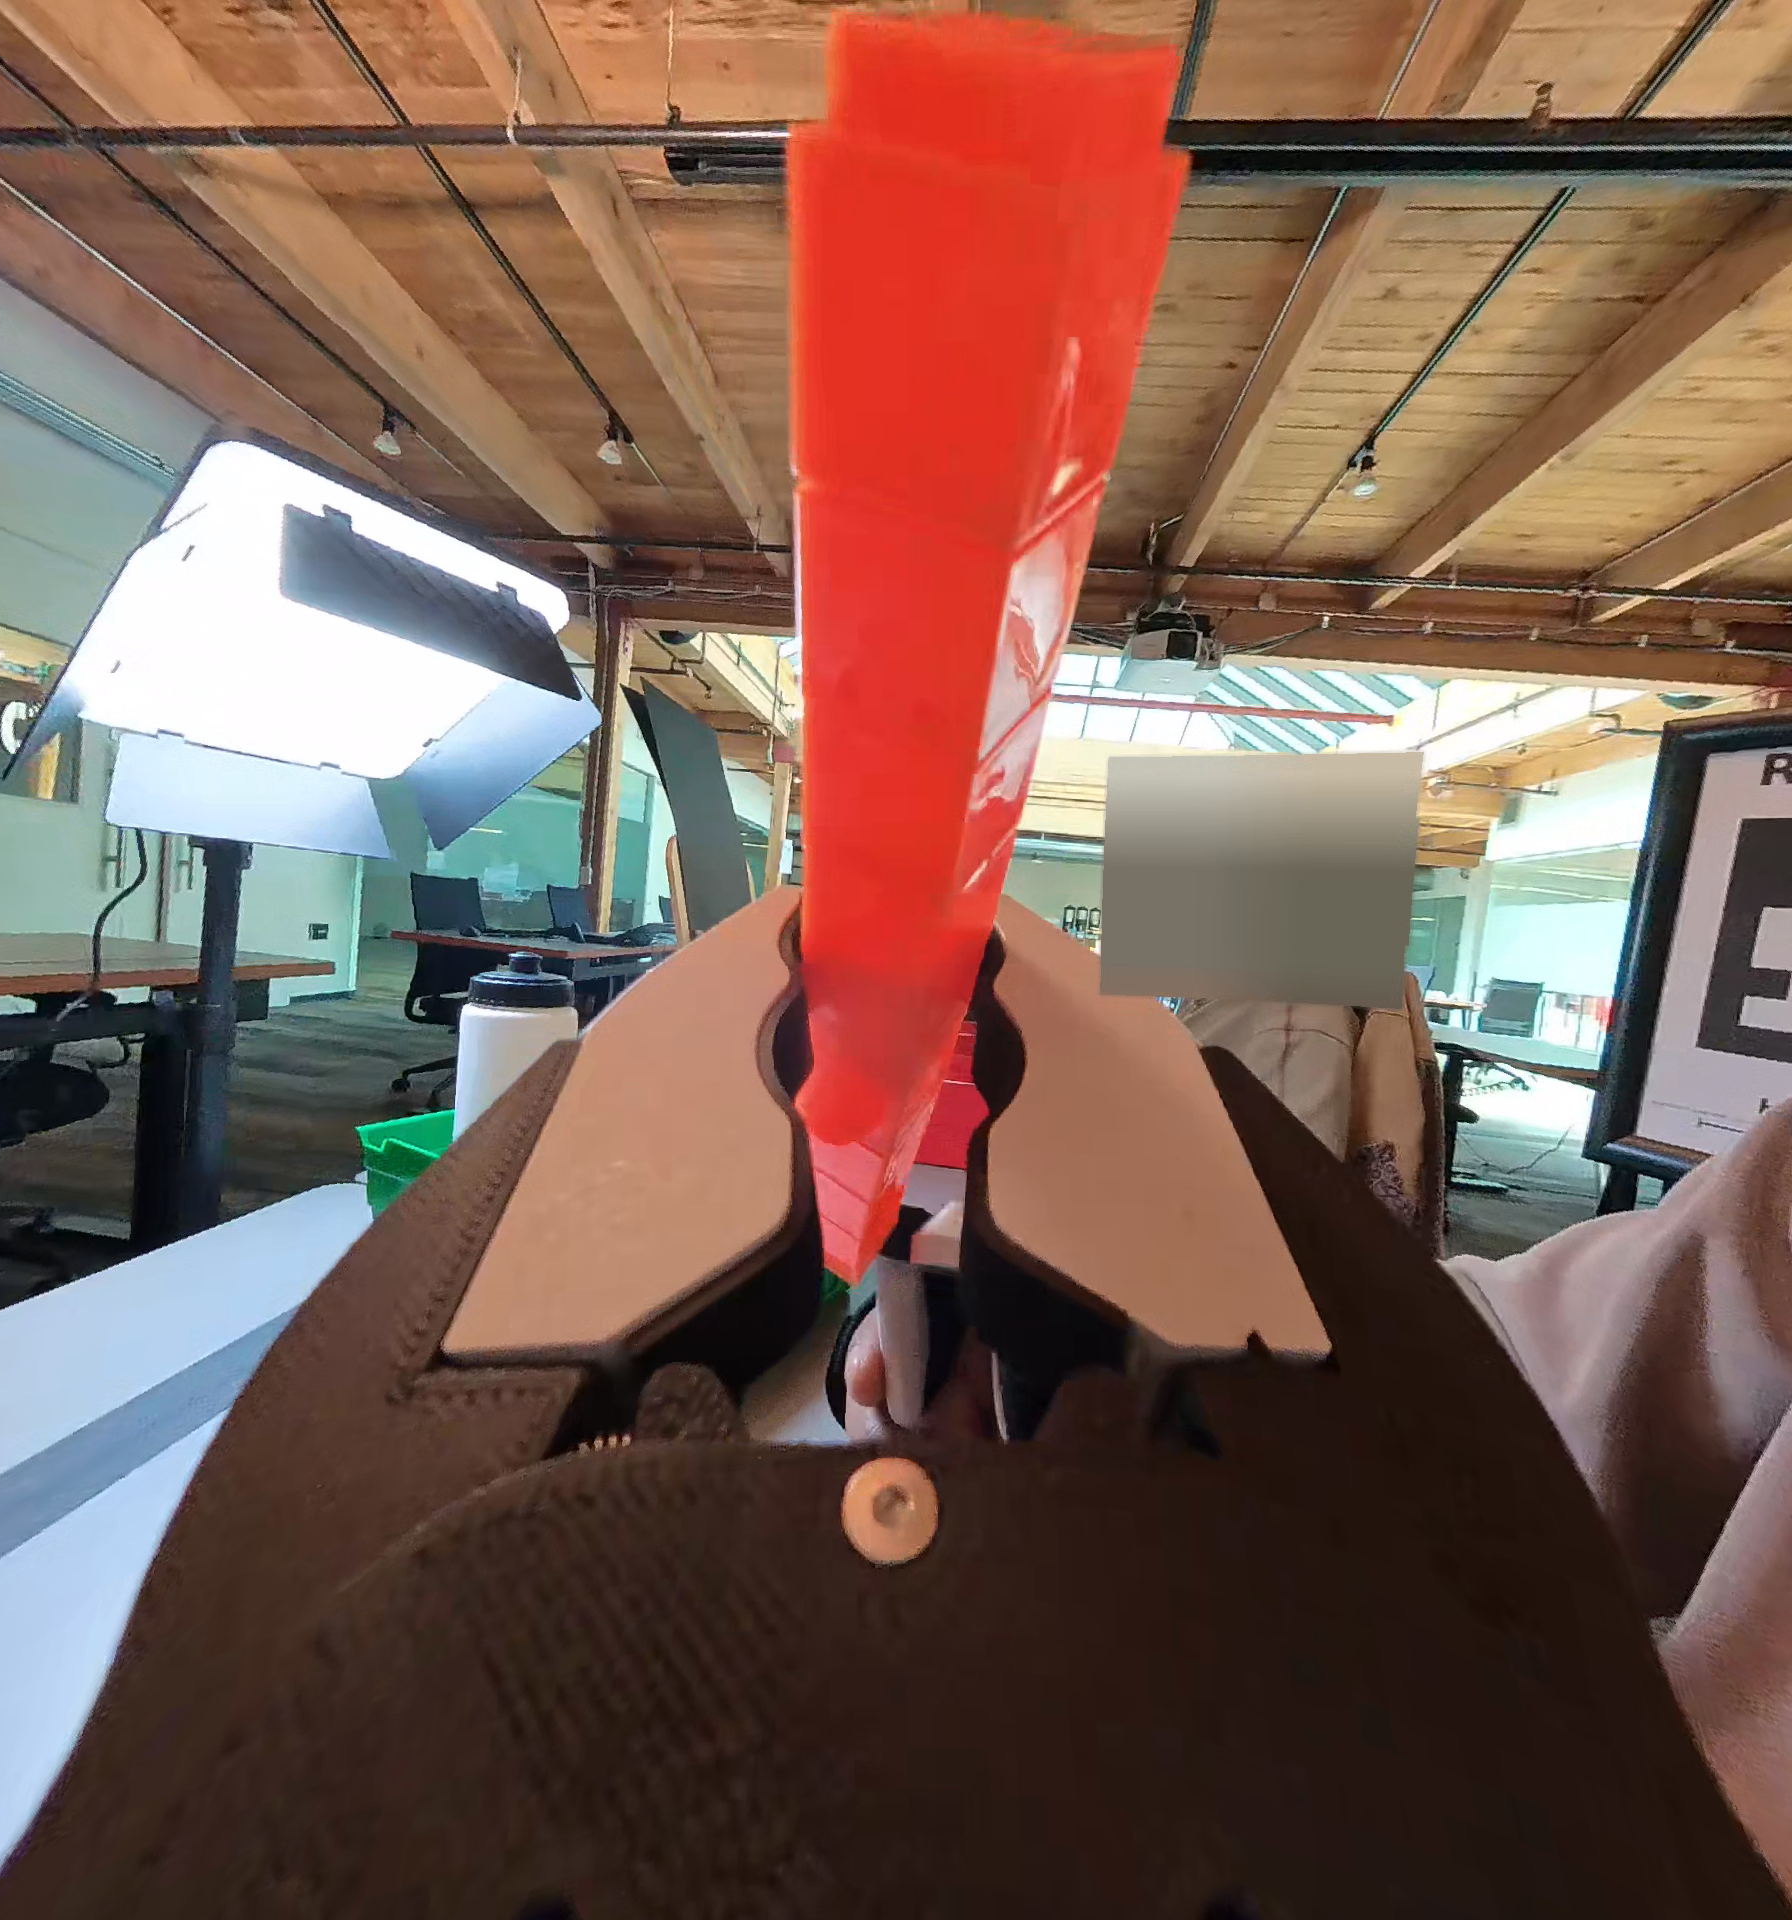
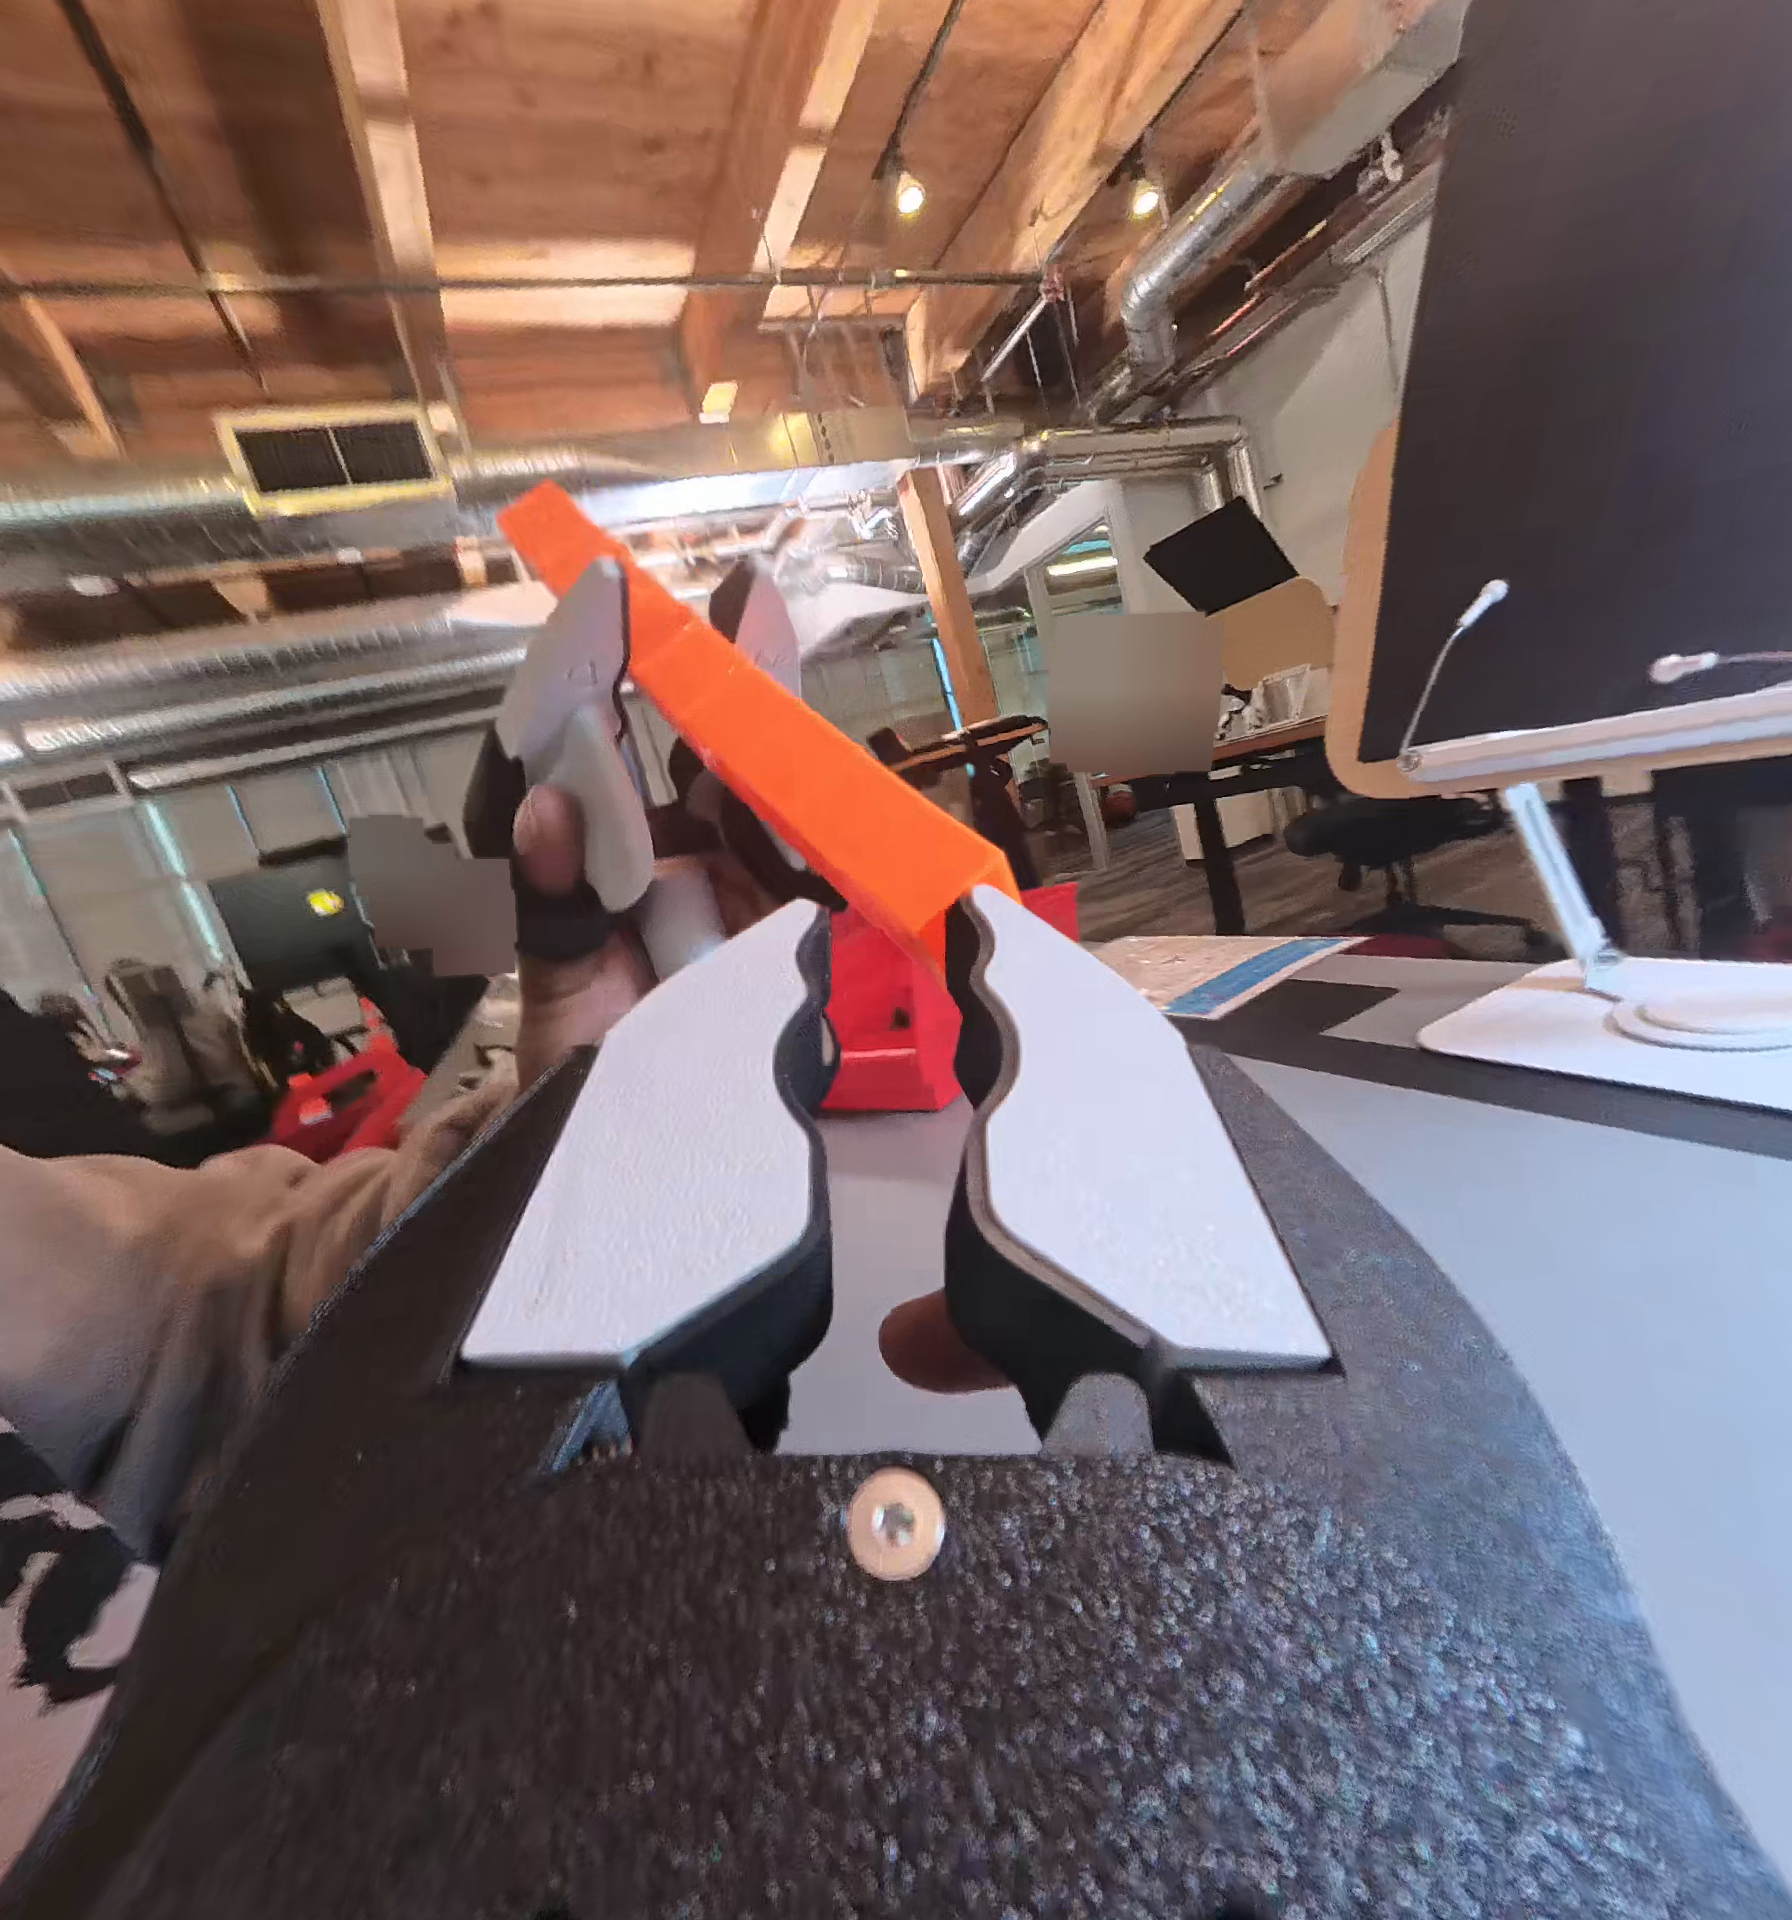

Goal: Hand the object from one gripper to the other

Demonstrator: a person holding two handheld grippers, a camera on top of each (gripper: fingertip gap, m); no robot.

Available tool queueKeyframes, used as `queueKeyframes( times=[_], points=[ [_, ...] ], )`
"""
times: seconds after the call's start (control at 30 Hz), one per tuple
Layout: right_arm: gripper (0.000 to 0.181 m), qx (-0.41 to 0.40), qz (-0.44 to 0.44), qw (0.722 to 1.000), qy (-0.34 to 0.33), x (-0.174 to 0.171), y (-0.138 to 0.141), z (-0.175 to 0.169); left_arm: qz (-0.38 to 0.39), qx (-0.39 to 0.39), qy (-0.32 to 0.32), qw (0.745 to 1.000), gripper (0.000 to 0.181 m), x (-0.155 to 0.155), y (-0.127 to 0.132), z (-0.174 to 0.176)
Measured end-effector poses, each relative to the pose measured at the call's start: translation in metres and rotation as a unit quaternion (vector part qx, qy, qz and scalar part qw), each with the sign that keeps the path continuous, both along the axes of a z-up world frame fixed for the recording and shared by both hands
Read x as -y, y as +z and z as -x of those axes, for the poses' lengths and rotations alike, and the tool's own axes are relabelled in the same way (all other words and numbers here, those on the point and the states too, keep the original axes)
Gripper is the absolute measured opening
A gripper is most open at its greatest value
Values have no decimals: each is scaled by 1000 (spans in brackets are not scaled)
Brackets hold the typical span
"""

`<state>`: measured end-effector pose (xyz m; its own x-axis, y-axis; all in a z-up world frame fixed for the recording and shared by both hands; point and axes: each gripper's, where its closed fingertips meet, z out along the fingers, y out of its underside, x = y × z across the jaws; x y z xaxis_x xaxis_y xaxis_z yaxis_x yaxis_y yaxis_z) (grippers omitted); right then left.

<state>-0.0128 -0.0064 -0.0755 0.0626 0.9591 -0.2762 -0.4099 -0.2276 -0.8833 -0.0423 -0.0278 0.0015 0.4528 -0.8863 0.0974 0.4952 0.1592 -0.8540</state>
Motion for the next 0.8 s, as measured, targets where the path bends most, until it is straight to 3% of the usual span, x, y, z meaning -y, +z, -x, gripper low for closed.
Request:
queueKeyframes(
  times=[0.17, 0.33, 0.8],
  points=[
    [9, -45, 70, 992, 98, 3, 1, -2, 32, 39, -34, 998, 27, -3, -1, 3],
    [6, -130, 203, 943, 231, -1, 5, -9, 62, 8, -41, 997, 24, -8, -4, -4],
    [6, -193, 230, 924, 238, -12, 23, -31, 51, -28, -11, 998, 35, -10, -3, -6]
  ],
)
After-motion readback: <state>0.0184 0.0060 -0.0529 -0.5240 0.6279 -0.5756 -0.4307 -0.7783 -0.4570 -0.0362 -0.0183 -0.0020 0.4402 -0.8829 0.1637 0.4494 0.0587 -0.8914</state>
